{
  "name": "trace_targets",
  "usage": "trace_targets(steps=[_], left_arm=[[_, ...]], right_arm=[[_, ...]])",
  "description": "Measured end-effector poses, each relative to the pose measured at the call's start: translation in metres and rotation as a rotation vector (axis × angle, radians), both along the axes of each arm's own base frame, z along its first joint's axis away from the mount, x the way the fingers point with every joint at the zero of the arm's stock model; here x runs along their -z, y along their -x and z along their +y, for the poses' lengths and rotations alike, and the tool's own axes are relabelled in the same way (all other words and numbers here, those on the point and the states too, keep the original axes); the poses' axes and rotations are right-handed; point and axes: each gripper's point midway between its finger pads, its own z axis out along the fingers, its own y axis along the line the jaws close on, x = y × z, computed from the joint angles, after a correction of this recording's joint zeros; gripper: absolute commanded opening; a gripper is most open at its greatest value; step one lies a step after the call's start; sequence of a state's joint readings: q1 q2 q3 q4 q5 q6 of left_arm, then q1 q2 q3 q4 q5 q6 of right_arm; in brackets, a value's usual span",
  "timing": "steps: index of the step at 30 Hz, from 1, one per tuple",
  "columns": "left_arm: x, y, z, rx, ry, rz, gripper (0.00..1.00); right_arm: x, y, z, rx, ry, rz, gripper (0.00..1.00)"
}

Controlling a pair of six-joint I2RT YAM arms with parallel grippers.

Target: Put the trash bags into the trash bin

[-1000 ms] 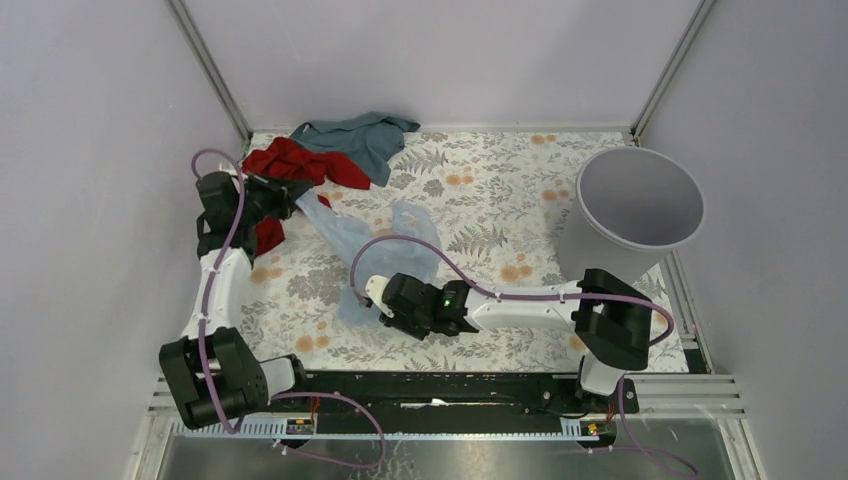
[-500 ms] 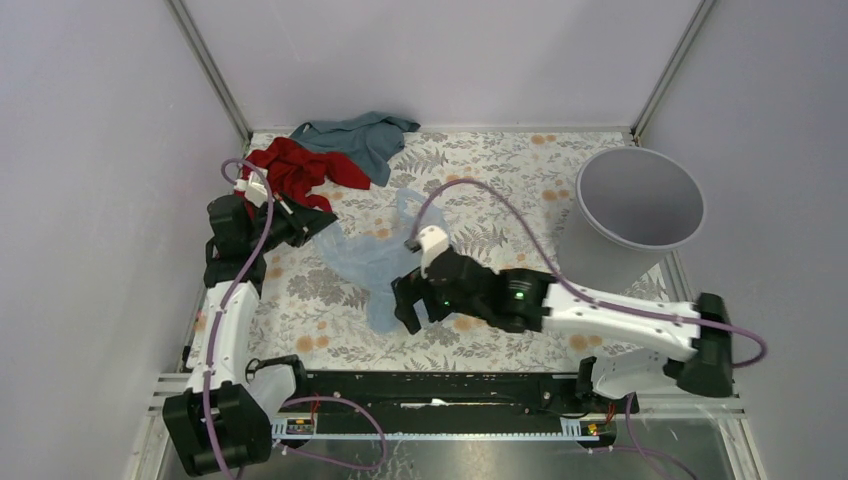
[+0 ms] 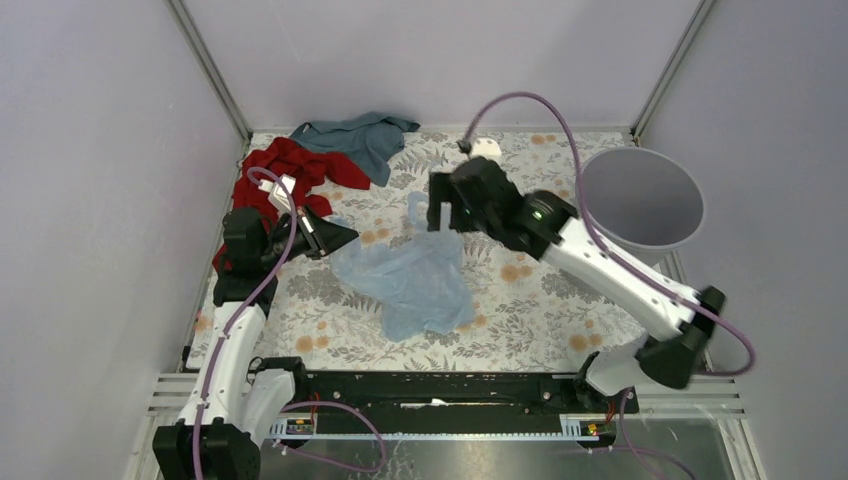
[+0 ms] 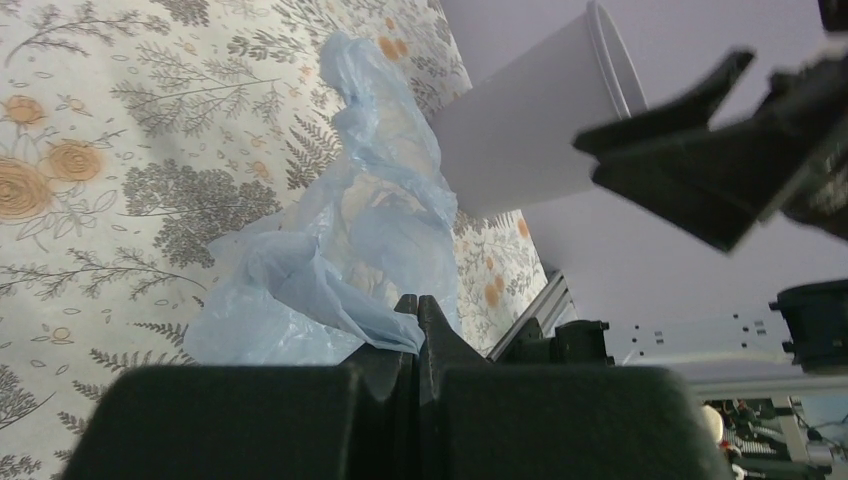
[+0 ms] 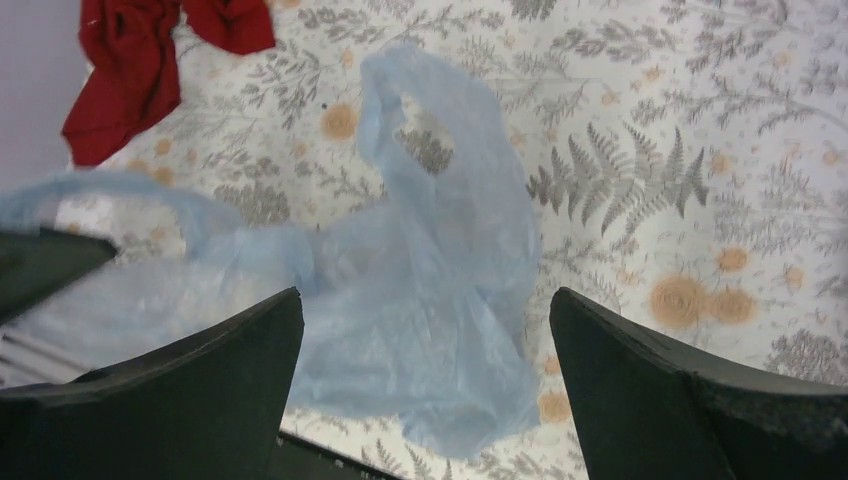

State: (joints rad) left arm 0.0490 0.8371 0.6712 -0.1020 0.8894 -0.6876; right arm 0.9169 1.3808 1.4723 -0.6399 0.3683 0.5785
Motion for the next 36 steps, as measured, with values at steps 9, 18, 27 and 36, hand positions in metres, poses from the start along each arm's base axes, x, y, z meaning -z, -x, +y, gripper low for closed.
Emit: trace_targets(steps=[9, 18, 27, 36], left_arm=[[0.0, 0.008, -0.012, 0.064, 0.002, -0.017, 0.0], [-0.001, 0.011, -0.014, 0.084, 0.008, -0.021, 0.0], [0.001, 0.018, -0.021, 0.113, 0.012, -0.016, 0.0], [0.008, 0.009, -0.016, 0.029, 0.02, 0.05, 0.0]], right_arm=[[0.032, -0.065, 0.036, 0.231, 0.061, 0.115, 1.0], [0.078, -0.081, 0.079, 0.379, 0.156, 0.111, 0.99], [0.116, -0.089, 0.064, 0.472, 0.275, 0.08, 0.73], [0.13, -0.104, 0.062, 0.44, 0.332, 0.022, 0.0]])
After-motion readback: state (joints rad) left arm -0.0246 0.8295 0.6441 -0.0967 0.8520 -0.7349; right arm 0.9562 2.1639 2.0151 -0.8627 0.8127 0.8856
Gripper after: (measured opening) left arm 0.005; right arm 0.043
